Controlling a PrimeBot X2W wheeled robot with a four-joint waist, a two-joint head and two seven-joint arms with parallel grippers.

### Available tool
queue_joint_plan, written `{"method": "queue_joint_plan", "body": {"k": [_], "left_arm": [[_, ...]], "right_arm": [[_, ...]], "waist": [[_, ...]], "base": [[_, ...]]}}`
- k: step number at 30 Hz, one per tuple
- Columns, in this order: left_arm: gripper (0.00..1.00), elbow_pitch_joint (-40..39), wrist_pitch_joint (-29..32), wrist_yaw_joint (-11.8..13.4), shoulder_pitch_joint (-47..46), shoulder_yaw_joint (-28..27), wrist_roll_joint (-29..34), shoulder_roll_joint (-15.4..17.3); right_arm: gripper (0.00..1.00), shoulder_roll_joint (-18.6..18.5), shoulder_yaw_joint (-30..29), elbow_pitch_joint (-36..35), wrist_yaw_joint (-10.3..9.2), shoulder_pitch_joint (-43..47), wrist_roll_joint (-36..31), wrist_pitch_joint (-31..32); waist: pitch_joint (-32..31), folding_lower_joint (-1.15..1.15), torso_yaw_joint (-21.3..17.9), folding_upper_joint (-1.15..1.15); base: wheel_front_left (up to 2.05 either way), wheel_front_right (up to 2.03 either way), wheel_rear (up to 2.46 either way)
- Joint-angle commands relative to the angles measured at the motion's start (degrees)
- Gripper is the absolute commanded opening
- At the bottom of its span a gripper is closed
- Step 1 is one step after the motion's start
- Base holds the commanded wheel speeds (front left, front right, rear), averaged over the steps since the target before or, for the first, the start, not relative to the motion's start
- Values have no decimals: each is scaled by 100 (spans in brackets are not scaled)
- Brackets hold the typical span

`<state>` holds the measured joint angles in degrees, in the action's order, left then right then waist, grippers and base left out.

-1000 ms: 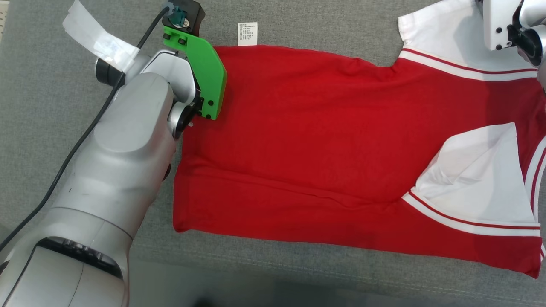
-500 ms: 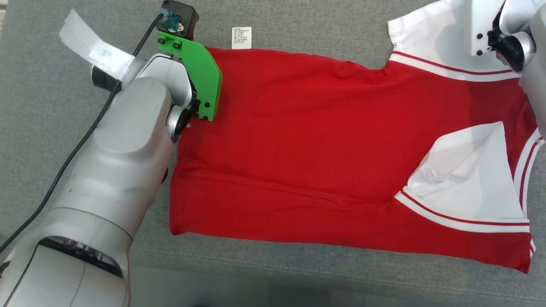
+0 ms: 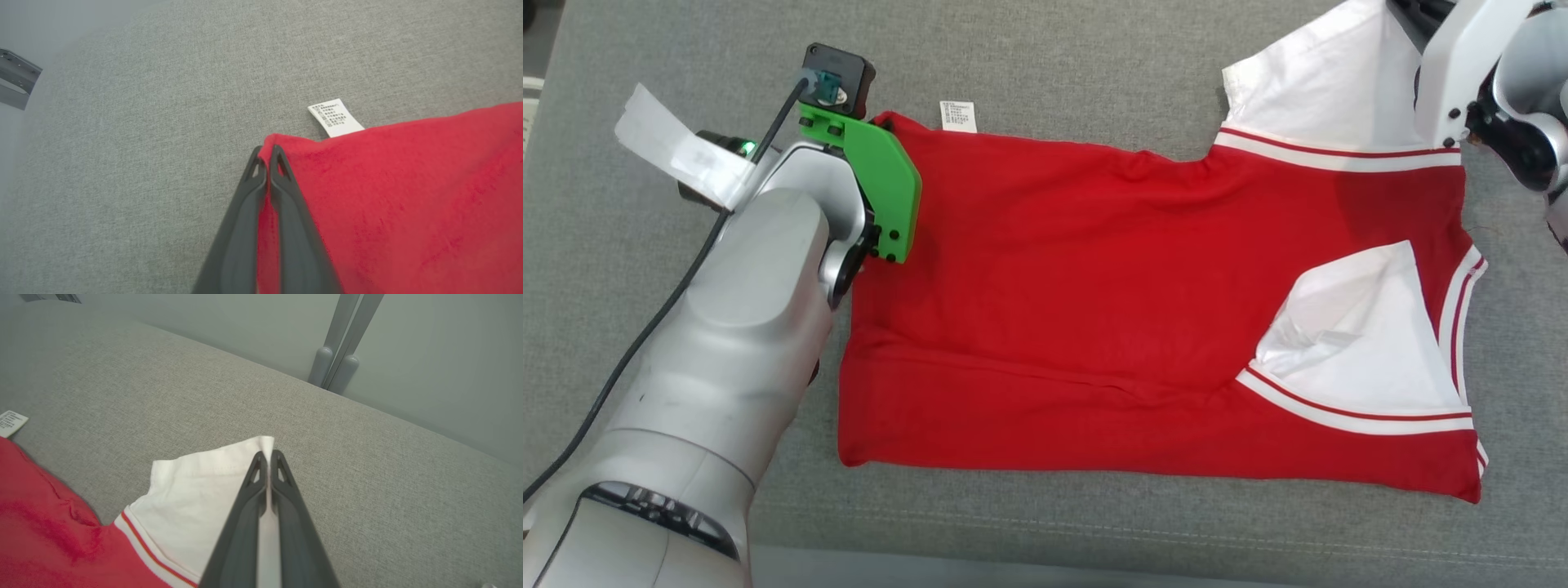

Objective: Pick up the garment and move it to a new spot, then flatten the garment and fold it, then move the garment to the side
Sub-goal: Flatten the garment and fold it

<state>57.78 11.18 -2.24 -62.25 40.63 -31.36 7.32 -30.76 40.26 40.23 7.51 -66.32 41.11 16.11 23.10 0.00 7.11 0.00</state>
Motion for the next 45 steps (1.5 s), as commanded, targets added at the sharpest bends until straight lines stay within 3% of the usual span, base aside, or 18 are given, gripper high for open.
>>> {"method": "queue_joint_plan", "body": {"k": [1,7,15,33,45], "left_arm": [[0,-18,-42,38,118,12,48,70],[0,-189,-194,86,585,137,107,266],[0,-914,-408,162,1434,448,343,832],[0,-2460,-571,620,2802,975,783,1808],[0,-2673,-467,917,3267,878,490,1855]], "right_arm": [[0,-109,42,-187,-5,172,149,-18],[0,-897,327,-1621,-6,1023,988,214],[0,-1751,473,-3023,-5,2045,1350,484],[0,-2344,187,-4219,-4,3607,2112,1170],[0,-2153,-52,-4435,-4,4299,2035,1489]], "waist": [[-206,0,-119,0],[-577,0,-233,0],[-942,0,-450,0],[-1488,0,-608,0],[-1553,0,-596,0]], "base": [[0,0,0],[0,0,0],[0,0,0],[0,0,0],[0,0,0]]}}
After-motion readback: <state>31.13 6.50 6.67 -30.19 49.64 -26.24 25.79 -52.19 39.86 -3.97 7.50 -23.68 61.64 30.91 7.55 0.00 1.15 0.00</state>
